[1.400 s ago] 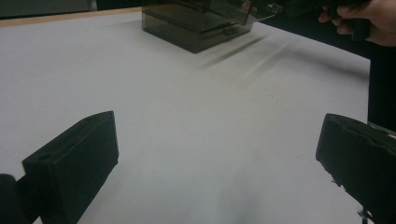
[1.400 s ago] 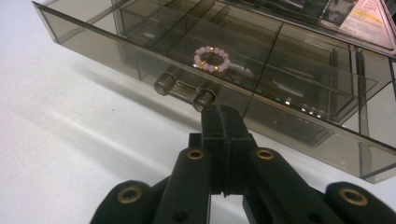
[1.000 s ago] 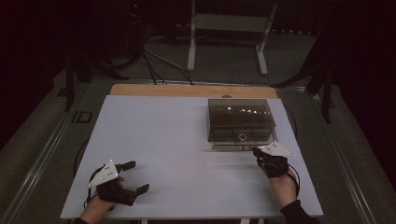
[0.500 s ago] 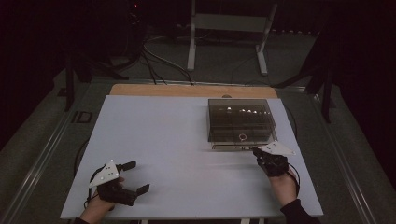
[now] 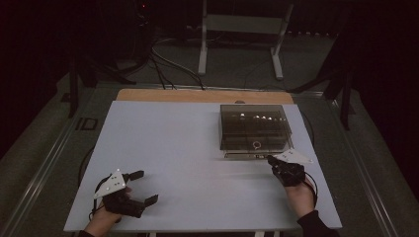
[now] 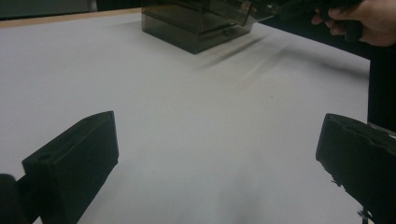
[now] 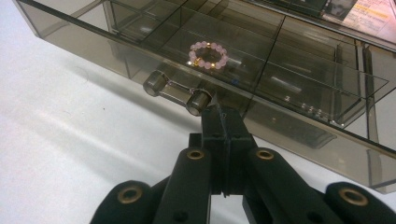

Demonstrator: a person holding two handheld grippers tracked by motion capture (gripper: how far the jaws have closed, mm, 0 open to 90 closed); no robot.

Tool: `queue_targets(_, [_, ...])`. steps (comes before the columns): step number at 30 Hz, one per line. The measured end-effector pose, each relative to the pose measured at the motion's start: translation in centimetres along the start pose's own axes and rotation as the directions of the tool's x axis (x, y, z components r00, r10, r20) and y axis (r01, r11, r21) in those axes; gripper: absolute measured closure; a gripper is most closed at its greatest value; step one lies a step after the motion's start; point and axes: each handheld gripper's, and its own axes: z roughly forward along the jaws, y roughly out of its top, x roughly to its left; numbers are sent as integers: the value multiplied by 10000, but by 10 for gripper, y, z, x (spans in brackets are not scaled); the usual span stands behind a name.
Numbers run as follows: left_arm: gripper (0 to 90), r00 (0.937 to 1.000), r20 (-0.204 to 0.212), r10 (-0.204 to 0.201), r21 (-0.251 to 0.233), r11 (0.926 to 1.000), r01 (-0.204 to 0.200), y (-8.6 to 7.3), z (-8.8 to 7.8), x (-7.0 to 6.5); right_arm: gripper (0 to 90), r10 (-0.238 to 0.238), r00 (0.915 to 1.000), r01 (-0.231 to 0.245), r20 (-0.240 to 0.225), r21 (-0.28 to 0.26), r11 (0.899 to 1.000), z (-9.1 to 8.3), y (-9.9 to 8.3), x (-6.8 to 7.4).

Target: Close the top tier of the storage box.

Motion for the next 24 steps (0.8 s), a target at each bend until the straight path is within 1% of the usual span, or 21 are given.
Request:
queue_targets(3, [0,10000,7,-9,-79,10000,9,1,-1,0,900,26,10000,-26,-7,-5,10000,0,0,0])
queue_targets(5, [0,10000,-10,-9,-13,10000,9,0,0,0,900,28,10000,-28,-9,-6,10000,0,0,0])
queue_targets(8, [0,10000,-5,-38,-82,10000,38,1,-1,0,900,8,10000,-8,-8,-8,10000,1,1,0])
queue_targets(12, [0,10000,-9,-21,-10,10000,21,0,0,0,900,15,10000,-15,-17,-17,10000,1,2,0])
queue_targets(15, [0,10000,17,8,-74,10000,-8,1,0,0,900,23,10000,-23,39,-31,10000,2,4,-1])
queue_targets(16, [0,10000,5,38,-12,10000,-38,0,0,0,900,45,10000,-45,25,-30,10000,2,4,-1])
queue_targets(20, [0,10000,-6,-33,-87,10000,33,1,-1,0,900,38,10000,-38,49,-31,10000,2,4,-1])
queue_targets(24, [0,10000,-13,8,-26,10000,-8,0,0,0,900,54,10000,-54,54,-48,10000,2,4,-1])
